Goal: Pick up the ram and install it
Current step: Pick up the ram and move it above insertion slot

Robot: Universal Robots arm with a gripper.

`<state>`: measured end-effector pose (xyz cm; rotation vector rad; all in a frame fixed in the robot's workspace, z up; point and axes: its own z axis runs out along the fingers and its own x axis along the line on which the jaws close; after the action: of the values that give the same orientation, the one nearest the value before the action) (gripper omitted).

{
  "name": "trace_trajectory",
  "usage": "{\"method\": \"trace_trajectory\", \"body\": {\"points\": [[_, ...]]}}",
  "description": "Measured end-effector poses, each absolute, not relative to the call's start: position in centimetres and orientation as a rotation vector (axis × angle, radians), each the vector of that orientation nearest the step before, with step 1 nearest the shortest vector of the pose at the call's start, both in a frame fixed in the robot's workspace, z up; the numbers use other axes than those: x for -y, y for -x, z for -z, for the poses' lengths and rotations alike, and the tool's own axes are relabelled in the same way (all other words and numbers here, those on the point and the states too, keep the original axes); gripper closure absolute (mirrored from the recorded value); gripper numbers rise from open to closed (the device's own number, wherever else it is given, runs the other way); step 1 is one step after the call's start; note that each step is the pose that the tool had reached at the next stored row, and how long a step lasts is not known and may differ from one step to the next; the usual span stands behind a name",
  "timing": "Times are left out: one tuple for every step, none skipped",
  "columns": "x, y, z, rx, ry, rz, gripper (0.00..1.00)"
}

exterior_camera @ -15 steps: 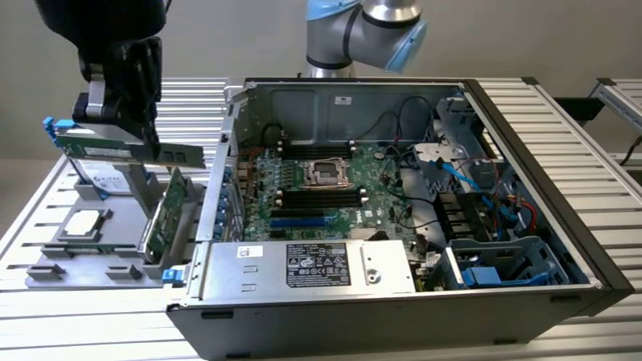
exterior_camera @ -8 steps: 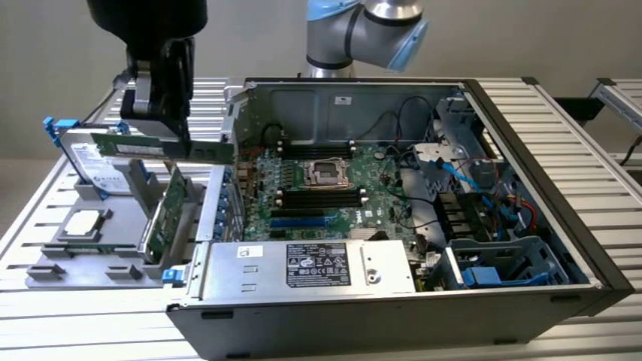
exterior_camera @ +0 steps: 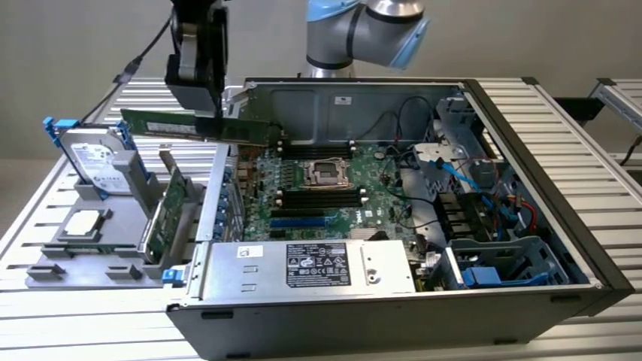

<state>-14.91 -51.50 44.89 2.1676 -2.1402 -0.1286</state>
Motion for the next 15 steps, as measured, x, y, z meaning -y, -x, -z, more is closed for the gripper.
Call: {"method": "trace_trajectory", "body": {"points": [[51.4, 14.6, -44.9, 2.14, -2.167, 0.129, 0.86], [51.2, 14.2, -44.9, 2.14, -2.167, 0.128, 0.86], [51.0, 13.9, -44.9, 2.14, -2.167, 0.128, 0.86], [50.8, 13.6, -44.9, 2.14, -2.167, 0.129, 0.86], [50.5, 13.3, -44.8, 2.14, -2.168, 0.129, 0.86], [50.1, 13.0, -44.7, 2.14, -2.167, 0.129, 0.86], [49.8, 12.7, -44.6, 2.14, -2.167, 0.128, 0.86], [49.5, 12.3, -44.4, 2.14, -2.167, 0.128, 0.86], [49.1, 12.0, -44.3, 2.14, -2.167, 0.128, 0.86], [48.8, 11.6, -44.1, 2.14, -2.167, 0.128, 0.86], [48.5, 11.2, -43.9, 2.14, -2.167, 0.128, 0.86], [48.3, 10.8, -43.7, 2.14, -2.167, 0.128, 0.86], [48.0, 10.4, -43.5, 2.14, -2.167, 0.128, 0.86], [47.8, 9.9, -43.3, 2.14, -2.167, 0.128, 0.86], [47.5, 9.5, -43.2, 2.14, -2.167, 0.128, 0.86]]}}
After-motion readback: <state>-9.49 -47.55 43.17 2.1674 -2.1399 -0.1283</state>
